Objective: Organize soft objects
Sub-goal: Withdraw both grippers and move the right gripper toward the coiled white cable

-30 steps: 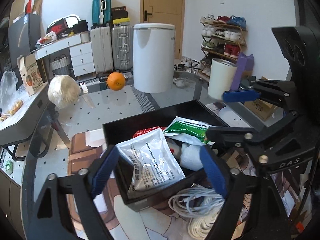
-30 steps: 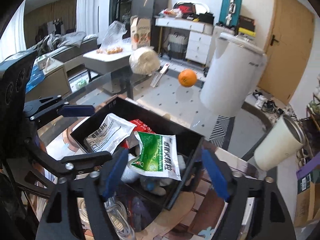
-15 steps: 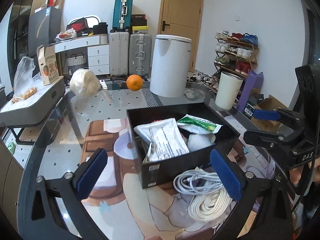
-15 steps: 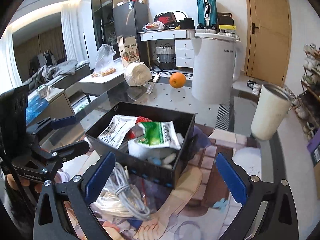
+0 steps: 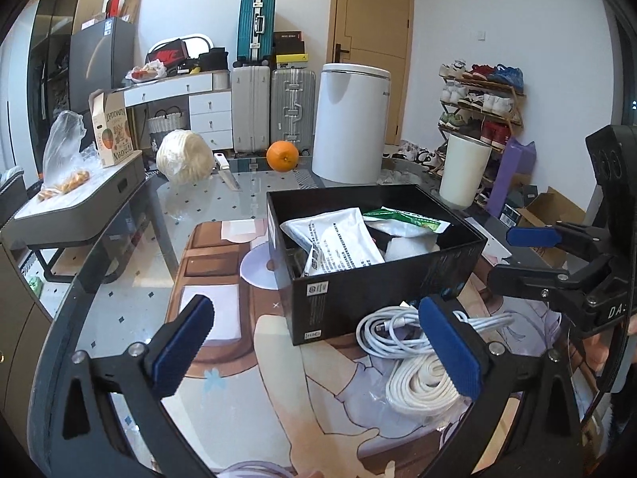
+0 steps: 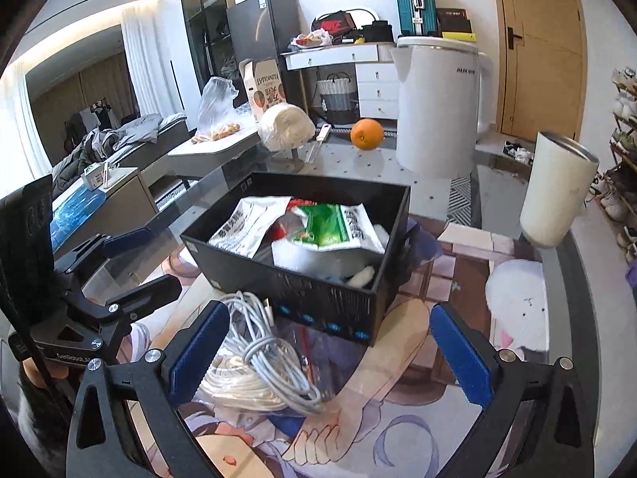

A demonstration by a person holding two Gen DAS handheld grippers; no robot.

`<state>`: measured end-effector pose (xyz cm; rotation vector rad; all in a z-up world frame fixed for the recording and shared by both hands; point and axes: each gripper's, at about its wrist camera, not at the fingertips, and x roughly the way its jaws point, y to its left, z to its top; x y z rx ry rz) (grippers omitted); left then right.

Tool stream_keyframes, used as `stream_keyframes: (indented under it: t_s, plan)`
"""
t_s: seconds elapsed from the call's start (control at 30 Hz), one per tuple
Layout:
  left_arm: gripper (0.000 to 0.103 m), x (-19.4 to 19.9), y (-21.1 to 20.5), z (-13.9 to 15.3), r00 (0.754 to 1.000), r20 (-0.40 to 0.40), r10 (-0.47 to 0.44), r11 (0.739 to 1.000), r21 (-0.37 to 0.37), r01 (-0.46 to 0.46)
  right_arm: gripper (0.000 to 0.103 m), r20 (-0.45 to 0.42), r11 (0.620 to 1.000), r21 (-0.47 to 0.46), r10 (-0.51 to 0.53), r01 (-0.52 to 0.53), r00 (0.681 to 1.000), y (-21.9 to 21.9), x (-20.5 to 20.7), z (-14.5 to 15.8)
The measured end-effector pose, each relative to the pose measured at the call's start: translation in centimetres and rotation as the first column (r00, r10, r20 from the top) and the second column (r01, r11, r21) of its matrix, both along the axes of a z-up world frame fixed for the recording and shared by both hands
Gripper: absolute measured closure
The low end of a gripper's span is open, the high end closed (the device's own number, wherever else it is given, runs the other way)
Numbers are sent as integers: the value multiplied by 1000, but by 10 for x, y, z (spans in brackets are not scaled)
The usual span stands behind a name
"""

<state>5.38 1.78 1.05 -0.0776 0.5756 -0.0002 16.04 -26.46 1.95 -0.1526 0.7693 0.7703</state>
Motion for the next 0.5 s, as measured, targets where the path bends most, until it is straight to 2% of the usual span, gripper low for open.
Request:
stream_keyframes:
  t_s: [0.17,0.5]
  plan:
    - [0,-2,-3,-2,1000,5,7,999,39,-7,1,5,1000,-8,6,-6,1000,1,-2,-2]
    - [0,-4,4,-3,1000,14,23,1000,4,-23,1,11,998,-45,45,-45,999,10,-7,-6]
